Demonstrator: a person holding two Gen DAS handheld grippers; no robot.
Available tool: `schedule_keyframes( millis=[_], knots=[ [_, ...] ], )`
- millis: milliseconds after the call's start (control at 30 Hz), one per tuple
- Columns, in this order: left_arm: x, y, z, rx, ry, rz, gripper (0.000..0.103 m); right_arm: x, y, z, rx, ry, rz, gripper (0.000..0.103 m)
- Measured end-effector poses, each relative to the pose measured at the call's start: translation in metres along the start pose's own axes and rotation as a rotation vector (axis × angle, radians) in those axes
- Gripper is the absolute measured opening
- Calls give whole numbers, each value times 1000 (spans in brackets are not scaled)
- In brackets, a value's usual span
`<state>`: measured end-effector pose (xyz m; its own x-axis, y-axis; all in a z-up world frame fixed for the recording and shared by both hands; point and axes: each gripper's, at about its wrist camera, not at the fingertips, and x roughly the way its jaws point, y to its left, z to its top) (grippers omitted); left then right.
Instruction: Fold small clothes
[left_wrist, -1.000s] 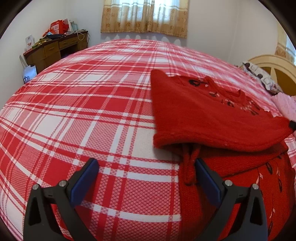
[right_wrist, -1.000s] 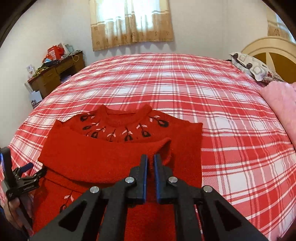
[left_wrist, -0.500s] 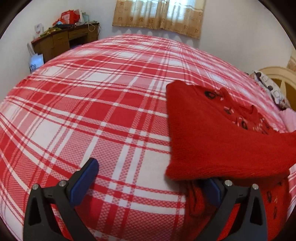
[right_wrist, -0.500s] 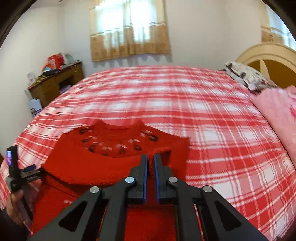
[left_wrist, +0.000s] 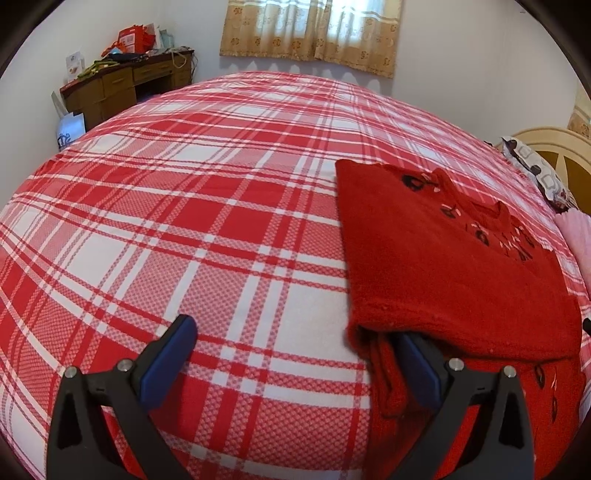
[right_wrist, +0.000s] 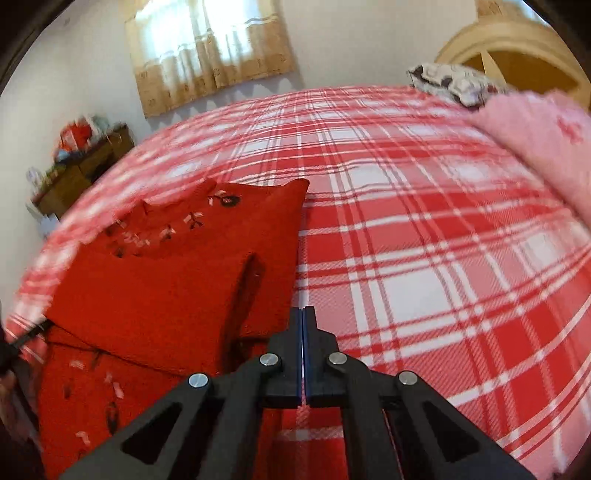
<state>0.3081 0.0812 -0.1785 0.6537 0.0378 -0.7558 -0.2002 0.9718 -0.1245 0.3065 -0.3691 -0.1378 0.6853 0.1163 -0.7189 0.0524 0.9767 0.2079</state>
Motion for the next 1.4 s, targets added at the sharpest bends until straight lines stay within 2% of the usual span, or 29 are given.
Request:
schedule_keyframes(
  millis=[33, 100, 133, 167, 233, 333, 400, 600, 700, 733, 800, 833, 867, 967, 1033, 1167, 1267, 1400],
  knots=[
    [-1, 0, -1, 5, 0, -6, 103, -4, -1, 0, 13, -3, 18, 2],
    [-4, 0, -4, 14, -2, -17, 103, -8, 4, 0, 12, -8, 58, 14],
    [-7, 1, -7, 15, -10, -26, 103, -10, 9, -1, 3, -8, 96, 30],
    [-9, 1, -9, 16, -15, -32, 103, -11, 15, -2, -7, -7, 119, 39],
    [-12, 2, -13, 16, -24, -41, 103, -8, 27, -4, -36, 14, 139, 39],
    [-12, 3, -14, 10, -29, -46, 103, 9, 41, -10, -78, 99, 73, 37],
    [-12, 1, -14, 19, -28, -34, 103, 15, 42, -14, -75, 122, 73, 7],
    [-12, 1, -14, 21, -30, -34, 103, -13, 42, -9, -107, 8, -3, 5],
    [-12, 1, -14, 22, -30, -32, 103, 3, 42, -11, -157, 91, 3, 5],
    [-12, 1, -15, 22, -30, -32, 103, 9, 44, -14, -180, 111, -17, 7],
    [-13, 0, -15, 23, -30, -32, 103, 7, 49, -18, -228, 104, -58, 22],
    [-13, 0, -15, 22, -30, -33, 103, 2, 51, -18, -239, 86, -80, 46],
    [-14, 1, -15, 19, -30, -36, 103, -6, 51, -17, -237, 50, -86, 56],
    [-26, 11, -18, -24, -31, -47, 103, -21, 58, -10, -248, -20, -65, 56],
    [-41, 17, -18, -43, -78, -42, 103, -24, 72, -2, -282, -45, -10, 56],
    [-54, 5, -5, 3, -151, -8, 103, -5, 83, 8, -249, 0, 70, 56],
    [-39, -13, 5, 57, -138, 17, 103, 17, 75, 8, -212, 34, 24, 55],
    [-8, -33, 3, 152, -59, 82, 103, 33, 47, 1, -166, 69, -48, 53]
  ],
)
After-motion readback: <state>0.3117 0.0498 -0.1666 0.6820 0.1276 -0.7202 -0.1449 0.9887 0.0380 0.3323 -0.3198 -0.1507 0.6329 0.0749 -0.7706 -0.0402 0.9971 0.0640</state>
